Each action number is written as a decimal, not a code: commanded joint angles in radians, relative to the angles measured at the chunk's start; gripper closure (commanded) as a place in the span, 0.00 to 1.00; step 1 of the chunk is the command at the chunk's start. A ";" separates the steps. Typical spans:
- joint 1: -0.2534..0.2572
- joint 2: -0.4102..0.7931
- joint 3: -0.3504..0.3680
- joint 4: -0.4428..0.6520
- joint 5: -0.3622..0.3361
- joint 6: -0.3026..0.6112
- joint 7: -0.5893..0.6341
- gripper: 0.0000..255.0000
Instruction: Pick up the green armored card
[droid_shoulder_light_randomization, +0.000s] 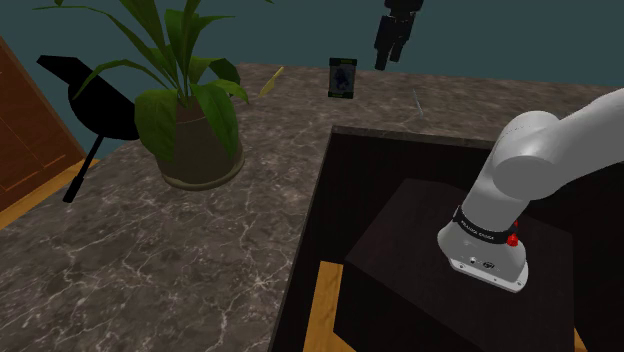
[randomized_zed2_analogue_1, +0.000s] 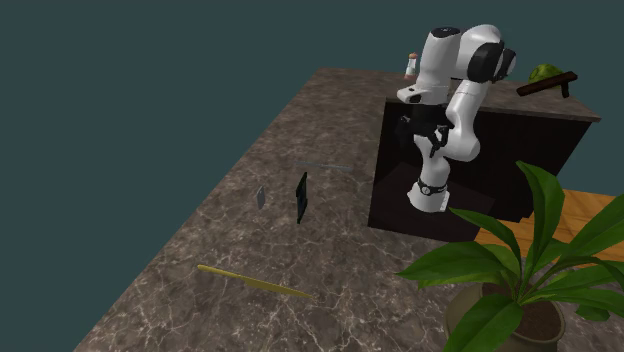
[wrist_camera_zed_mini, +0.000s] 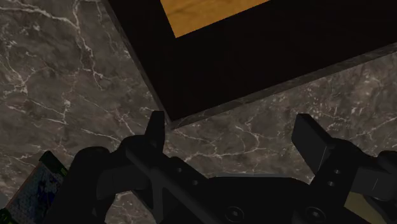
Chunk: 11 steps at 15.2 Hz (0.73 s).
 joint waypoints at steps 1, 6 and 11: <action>0.000 0.000 0.000 0.000 0.000 0.000 0.000 0.00; -0.011 -0.090 -0.152 -0.168 -0.020 0.284 -0.188 0.00; 0.016 -0.097 -0.347 -0.273 -0.002 0.575 -0.407 0.00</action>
